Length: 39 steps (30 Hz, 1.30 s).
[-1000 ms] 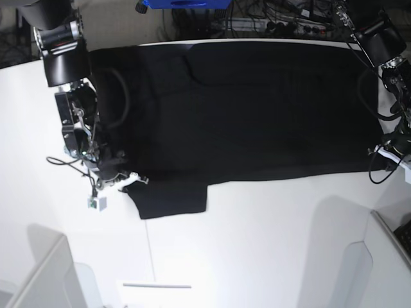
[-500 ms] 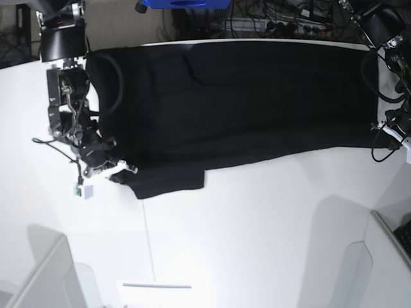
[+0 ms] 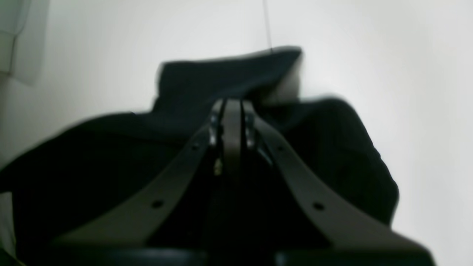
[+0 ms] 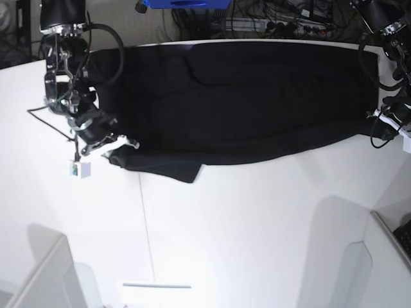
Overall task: Fold the T-shirt properly
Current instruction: 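Lift the hem with both grippers and fold it toward the collar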
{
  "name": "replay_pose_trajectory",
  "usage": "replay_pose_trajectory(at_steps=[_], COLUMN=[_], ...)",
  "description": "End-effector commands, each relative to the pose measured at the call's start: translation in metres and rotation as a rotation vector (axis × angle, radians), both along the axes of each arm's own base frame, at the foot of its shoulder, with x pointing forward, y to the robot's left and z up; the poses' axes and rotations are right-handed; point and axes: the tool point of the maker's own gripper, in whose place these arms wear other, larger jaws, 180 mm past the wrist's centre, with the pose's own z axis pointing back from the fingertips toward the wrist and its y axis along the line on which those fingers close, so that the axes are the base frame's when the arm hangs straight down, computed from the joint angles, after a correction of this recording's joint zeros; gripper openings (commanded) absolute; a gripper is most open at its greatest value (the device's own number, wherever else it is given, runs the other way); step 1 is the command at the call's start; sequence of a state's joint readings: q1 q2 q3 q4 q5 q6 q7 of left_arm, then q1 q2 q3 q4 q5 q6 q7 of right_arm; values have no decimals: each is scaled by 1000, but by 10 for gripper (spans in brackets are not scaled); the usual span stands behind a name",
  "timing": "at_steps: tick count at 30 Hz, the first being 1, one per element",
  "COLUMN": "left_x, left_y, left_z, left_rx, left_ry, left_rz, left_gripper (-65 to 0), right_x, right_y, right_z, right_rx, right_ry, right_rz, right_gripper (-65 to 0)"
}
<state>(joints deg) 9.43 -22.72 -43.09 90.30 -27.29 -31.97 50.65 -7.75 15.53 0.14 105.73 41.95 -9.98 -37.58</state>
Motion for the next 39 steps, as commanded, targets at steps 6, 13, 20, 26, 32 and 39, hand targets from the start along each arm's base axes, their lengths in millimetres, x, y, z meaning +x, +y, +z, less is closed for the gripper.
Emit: replay_pose_trajectory(at_steps=[6,13,20,26,32,39], left_x=[1,-6,-21,-25,-32,-37], left_y=[4,8,7,7,7,6], left_z=[15,41,33,29,24,23], left_rx=[29,96,105,106,106,110], left_ry=[-37,-79,-36,-21,0,13], left_rz=[-15,-16,-23,-21,-24,-29], left_gripper=[-650,-650,-650,-650,-650,-650], right_x=[-6,-21,-42,-58,-70,-89], right_y=[-20,-23,-28,-24,-34,-29], right_z=[9,11,10,1,9,-2], right_rx=[-23,-24,-24,13,166,208], right_ry=[-30,-29,11,53,64,121], right_rz=[-44,-52,-62,-58,-118,-122], right_gripper=[-650,-650,-650,-650,-650,-650])
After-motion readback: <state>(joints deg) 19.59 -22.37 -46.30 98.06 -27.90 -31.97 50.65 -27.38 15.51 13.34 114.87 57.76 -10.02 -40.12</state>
